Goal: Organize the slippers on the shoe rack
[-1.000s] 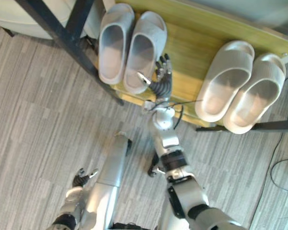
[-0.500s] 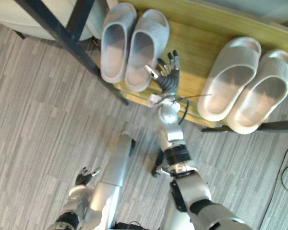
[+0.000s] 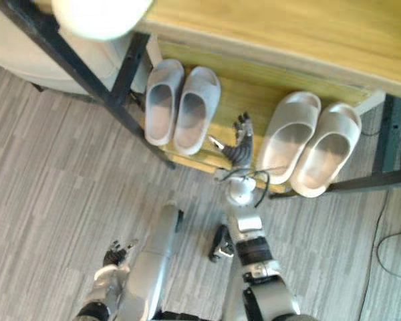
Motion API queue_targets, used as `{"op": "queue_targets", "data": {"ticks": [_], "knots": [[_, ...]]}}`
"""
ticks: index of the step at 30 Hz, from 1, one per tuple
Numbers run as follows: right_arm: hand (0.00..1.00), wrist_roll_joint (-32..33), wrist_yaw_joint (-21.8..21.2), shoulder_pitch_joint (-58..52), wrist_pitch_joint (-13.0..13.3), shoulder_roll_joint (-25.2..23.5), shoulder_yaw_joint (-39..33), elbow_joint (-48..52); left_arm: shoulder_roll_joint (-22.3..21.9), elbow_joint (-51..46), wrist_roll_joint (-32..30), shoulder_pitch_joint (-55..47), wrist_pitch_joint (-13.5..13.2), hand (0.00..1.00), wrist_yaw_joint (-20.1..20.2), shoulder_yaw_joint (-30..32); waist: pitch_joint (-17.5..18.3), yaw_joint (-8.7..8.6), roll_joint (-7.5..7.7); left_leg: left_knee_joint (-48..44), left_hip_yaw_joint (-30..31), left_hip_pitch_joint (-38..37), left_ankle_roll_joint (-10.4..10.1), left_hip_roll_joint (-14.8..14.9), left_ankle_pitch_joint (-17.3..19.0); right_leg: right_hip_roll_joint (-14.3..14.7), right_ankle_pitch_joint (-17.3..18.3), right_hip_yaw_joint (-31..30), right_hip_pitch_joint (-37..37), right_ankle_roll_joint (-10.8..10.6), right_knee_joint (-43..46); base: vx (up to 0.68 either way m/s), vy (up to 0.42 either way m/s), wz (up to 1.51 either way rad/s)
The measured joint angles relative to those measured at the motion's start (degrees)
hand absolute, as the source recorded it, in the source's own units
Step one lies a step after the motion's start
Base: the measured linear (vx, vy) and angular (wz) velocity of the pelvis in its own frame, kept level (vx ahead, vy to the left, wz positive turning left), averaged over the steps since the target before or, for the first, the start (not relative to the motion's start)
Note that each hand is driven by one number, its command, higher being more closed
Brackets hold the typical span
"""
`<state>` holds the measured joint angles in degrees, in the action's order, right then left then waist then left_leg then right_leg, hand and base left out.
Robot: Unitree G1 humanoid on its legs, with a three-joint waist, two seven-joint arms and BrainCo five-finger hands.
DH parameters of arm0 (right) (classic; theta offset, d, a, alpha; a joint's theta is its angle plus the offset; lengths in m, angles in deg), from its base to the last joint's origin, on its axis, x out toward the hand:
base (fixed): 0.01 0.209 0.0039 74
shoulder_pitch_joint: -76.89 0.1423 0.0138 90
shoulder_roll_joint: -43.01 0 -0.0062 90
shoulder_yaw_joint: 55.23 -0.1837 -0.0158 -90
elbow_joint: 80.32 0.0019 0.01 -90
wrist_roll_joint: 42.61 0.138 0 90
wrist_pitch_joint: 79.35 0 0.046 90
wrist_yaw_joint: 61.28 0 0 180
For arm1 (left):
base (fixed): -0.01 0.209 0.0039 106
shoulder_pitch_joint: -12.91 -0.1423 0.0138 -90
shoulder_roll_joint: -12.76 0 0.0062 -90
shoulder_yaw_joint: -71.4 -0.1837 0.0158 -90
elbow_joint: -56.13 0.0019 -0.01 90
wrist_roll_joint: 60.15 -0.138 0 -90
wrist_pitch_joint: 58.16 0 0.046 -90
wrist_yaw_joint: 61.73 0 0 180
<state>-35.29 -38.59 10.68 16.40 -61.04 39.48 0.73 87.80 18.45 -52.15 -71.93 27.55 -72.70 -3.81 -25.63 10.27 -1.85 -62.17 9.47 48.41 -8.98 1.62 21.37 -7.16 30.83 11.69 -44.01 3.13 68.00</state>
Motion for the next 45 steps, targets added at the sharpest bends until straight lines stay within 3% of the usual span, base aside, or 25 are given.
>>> {"op": "queue_targets", "data": {"ticks": [5, 9, 15, 18, 22, 29, 35, 39, 41, 45], "knots": [[0.00, -2.81, -2.92, -12.05, 0.32, -0.66, 2.52, 6.88, 0.67, 0.17, -0.63, -5.27, 0.08, 0.00, 0.09, -0.14, 4.07, -1.21, 1.31, 9.17, -2.03, -8.71, 1.24, 0.83, -1.56, 0.19, -2.46, -0.28, 8.05, -0.22, -8.73, 0.11, 0.026, -0.03], [0.00, -3.10, -7.64, -25.16, 1.05, 0.91, 3.33, 10.90, 2.38, 0.28, -3.00, -10.00, 0.13, 0.00, 1.24, -2.36, 9.00, -2.46, 2.69, 21.66, -5.32, -18.41, 2.32, 2.11, -5.46, 0.37, -6.41, 0.03, 17.44, -1.61, -21.01, 0.20, 0.051, 0.03], [0.00, -8.64, -11.56, -37.86, 1.06, 2.78, -1.89, 10.42, 4.95, 0.76, -5.69, -13.51, 0.14, 0.00, 2.43, -7.05, 14.12, -4.25, 3.69, 37.37, -9.84, -30.43, 4.28, 1.80, -10.30, 0.45, -12.38, -1.51, 27.72, -3.79, -36.38, 0.17, 0.104, -0.18], [0.00, -9.76, -12.37, -40.08, 1.01, 2.83, -4.59, 4.52, 5.17, 1.60, -5.79, -14.40, 0.12, 0.00, 2.55, -7.43, 17.19, -5.21, 3.54, 45.21, -11.20, -35.21, 4.70, 1.35, -13.41, 0.46, -15.53, -1.74, 31.57, -4.67, -43.60, 0.16, 0.097, -0.15], [0.00, -12.52, -13.80, -39.42, 0.40, 2.97, -6.09, -11.30, 5.19, 2.49, -7.30, -14.01, -0.03, 0.00, 3.92, -9.33, 19.90, -6.52, 2.26, 54.64, -12.14, -41.49, 5.21, 0.76, -17.20, 0.89, -19.55, -1.82, 37.21, -5.56, -52.55, 0.09, 0.063, -0.06], [0.00, -15.96, -14.85, -34.50, -1.70, 2.78, -9.00, -37.49, 6.14, 4.63, -10.16, -12.38, -0.06, 0.00, 4.84, -13.37, 20.78, -7.06, 1.18, 60.31, -12.61, -46.14, 5.97, 0.53, -19.58, 2.05, -25.24, -2.98, 43.05, -6.24, -62.83, 0.01, 0.045, -0.11], [0.00, -15.98, -14.74, -31.52, -1.93, 3.43, -11.51, -44.35, 7.52, 4.65, -11.01, -10.60, -0.18, 0.00, 4.90, -18.91, 20.94, -7.12, 1.15, 63.67, -11.92, -48.85, 6.57, -0.11, -21.24, 2.08, -26.89, -2.96, 45.80, -6.56, -66.43, -0.05, 0.019, 0.04], [0.00, -14.79, -14.66, -30.70, -1.94, 3.86, -11.47, -46.17, 8.92, 0.82, -11.26, -10.19, -0.47, 0.00, 4.98, -26.16, 21.24, -7.16, 0.97, 64.52, -11.83, -49.43, 7.05, -0.61, -21.79, 1.91, -27.58, -3.16, 46.24, -6.94, -67.28, -0.01, 0.018, 0.00], [0.00, -13.88, -14.52, -30.80, -1.97, 4.09, -11.43, -46.22, 8.43, -5.22, -11.04, -10.41, -0.88, 0.00, 5.83, -33.03, 21.52, -7.39, 0.86, 65.28, -11.37, -49.54, 7.41, -1.33, -22.31, 1.58, -28.05, -3.03, 46.48, -7.22, -67.95, 0.00, 0.052, 0.07], [0.00, -13.84, -14.42, -31.09, -1.92, 4.22, -11.26, -46.23, 6.87, -16.60, -7.71, -11.89, -2.85, 0.00, 8.77, -40.50, 21.89, -7.52, 0.82, 65.99, -10.81, -50.90, 7.69, -2.15, -22.48, 1.07, -28.26, -2.77, 48.07, -7.53, -68.39, 0.03, 0.038, 0.07]]}}
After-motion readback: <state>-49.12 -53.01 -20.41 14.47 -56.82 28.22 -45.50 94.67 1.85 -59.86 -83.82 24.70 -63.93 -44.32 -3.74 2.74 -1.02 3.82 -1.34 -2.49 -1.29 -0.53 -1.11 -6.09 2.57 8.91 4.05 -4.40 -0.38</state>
